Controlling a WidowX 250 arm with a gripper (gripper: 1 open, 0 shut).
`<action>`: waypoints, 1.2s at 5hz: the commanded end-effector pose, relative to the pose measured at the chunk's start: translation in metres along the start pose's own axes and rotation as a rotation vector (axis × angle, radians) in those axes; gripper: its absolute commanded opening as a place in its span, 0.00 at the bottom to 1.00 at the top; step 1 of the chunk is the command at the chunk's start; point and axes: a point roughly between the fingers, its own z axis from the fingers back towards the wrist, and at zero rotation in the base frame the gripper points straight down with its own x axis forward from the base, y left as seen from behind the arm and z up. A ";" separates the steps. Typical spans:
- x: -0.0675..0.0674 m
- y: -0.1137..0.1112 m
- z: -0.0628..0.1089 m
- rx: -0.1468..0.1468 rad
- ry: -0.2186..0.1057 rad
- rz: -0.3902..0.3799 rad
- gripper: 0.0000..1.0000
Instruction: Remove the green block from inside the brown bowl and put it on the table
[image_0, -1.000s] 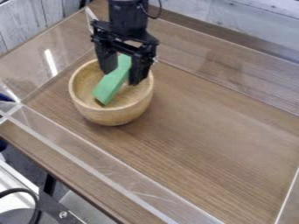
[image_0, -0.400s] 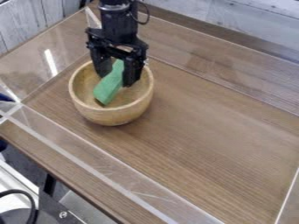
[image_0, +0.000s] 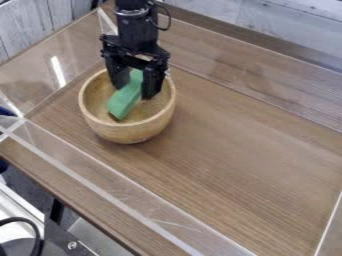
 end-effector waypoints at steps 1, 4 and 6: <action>0.011 0.005 0.015 0.014 -0.060 0.008 1.00; 0.015 0.005 0.013 0.015 -0.069 0.010 1.00; 0.018 0.006 0.011 0.014 -0.071 0.014 1.00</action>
